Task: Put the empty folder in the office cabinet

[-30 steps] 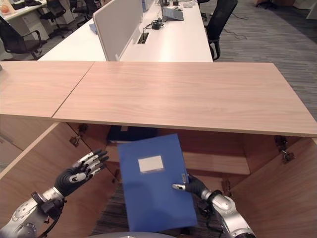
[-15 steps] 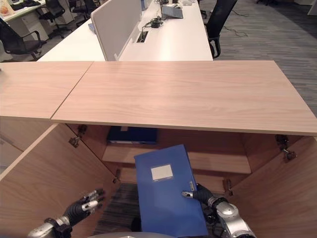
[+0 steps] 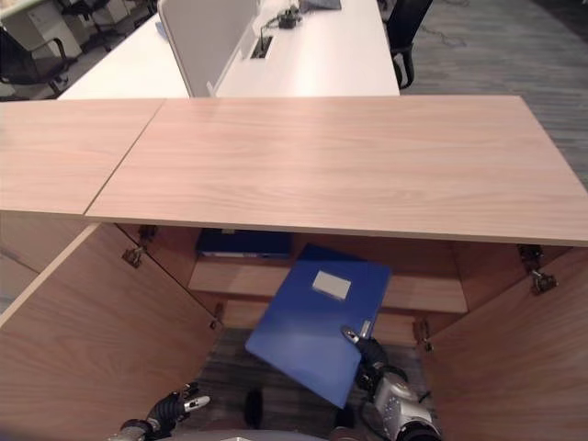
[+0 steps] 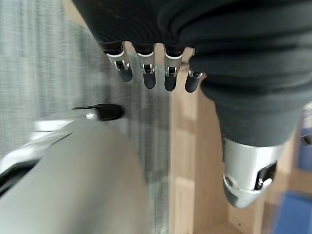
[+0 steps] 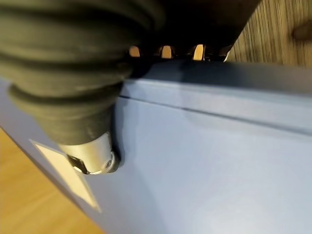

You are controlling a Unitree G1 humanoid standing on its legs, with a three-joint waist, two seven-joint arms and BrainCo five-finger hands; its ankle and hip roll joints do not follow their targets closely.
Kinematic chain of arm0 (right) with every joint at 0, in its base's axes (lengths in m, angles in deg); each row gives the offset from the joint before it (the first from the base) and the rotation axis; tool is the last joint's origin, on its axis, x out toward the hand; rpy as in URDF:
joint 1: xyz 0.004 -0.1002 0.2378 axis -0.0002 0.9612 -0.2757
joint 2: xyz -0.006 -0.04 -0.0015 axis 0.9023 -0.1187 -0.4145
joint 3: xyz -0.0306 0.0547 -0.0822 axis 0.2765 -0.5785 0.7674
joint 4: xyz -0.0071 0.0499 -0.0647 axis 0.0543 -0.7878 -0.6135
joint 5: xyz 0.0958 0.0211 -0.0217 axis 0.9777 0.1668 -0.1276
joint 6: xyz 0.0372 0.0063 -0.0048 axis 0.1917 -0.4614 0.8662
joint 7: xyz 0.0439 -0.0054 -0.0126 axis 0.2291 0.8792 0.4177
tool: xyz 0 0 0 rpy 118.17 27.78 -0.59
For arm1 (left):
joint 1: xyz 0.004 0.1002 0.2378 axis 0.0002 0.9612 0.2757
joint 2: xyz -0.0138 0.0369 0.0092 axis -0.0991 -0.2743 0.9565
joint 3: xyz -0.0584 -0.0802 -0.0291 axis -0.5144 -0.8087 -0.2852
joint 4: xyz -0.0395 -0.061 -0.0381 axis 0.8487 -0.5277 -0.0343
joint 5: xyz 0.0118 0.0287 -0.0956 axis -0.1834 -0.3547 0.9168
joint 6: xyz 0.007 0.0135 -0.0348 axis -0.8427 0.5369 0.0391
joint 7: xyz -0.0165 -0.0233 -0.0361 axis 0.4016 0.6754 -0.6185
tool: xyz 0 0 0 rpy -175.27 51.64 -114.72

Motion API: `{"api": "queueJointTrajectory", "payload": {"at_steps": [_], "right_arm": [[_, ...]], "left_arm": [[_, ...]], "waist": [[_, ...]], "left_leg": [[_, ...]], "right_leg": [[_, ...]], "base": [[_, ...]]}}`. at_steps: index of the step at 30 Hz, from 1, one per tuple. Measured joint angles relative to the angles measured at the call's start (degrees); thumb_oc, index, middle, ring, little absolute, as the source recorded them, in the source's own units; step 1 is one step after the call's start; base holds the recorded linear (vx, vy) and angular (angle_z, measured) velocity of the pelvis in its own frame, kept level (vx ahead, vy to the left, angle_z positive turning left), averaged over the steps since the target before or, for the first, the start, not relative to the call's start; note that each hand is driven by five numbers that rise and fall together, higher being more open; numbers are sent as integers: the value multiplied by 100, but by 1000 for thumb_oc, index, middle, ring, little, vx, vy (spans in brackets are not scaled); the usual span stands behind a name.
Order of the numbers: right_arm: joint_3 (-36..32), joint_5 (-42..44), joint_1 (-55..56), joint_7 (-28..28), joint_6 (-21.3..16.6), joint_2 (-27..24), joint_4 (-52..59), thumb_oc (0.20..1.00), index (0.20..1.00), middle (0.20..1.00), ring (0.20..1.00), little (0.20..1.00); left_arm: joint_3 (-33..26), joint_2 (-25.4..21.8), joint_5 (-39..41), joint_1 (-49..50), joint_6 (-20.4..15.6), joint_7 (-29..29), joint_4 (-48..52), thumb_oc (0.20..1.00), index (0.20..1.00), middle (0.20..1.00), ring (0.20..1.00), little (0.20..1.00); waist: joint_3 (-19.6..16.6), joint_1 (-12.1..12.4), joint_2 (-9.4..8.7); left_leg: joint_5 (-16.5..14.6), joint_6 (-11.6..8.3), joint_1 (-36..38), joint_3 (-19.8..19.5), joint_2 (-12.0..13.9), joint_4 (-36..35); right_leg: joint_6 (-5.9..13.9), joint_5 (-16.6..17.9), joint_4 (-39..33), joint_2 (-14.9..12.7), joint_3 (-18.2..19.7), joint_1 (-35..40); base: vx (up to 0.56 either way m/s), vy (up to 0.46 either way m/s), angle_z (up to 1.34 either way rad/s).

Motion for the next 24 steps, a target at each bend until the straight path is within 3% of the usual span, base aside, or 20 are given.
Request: {"api": "queueJointTrajectory", "payload": {"at_steps": [4,8,15,18,20,24], "right_arm": [[50,335,-246,195,-130,107,351,200,200,200,200,200],[-6,549,-792,628,-506,271,422,200,200,200,200,200],[-784,1082,-2463,1514,-1081,488,-632,200,200,200,200,200],[-1414,1493,-3240,1800,-1261,317,-1120,200,200,200,200,200],[-1882,1943,-3855,1959,-1378,-56,-1631,200,200,200,200,200],[-2492,2578,-4324,2182,-1535,-694,-2115,200,200,200,200,200]], "left_arm": [[49,21,7,-11,-2,104,-1,1000,1000,1000,1000,1000],[119,26,38,-20,-3,276,-19,1000,1000,1000,1000,1000],[176,21,490,-410,-52,703,-176,1000,1000,1000,1000,1000],[278,1,584,-565,-88,779,-184,1000,1000,1000,1000,1000],[392,-59,707,-644,-123,834,-148,1000,1000,1000,1000,1000],[514,-254,780,-652,-169,837,-45,1000,1000,1000,1000,1000]], "waist": [[170,15,42],[280,137,102],[500,405,255],[675,554,442],[780,727,558],[960,943,536]], "left_leg": [[40,-16,-64,-19,0,-1],[56,-40,-108,-81,1,1],[261,-124,-534,-532,12,52],[386,-132,-800,-757,9,54],[394,-186,-1012,-961,10,53],[469,-166,-1219,-1198,-40,54]], "right_leg": [[1,3,-1,3,-22,-53],[1,2,6,34,-79,-62],[-1,3,34,114,-463,-254],[-37,41,37,152,-675,-381],[-46,46,38,188,-849,-494],[-67,28,39,187,-1075,-571]], "base": [[-3,2,3],[-17,-4,7],[-91,-22,30],[-48,-36,37],[-9,-40,43],[-1,-32,34]]}}
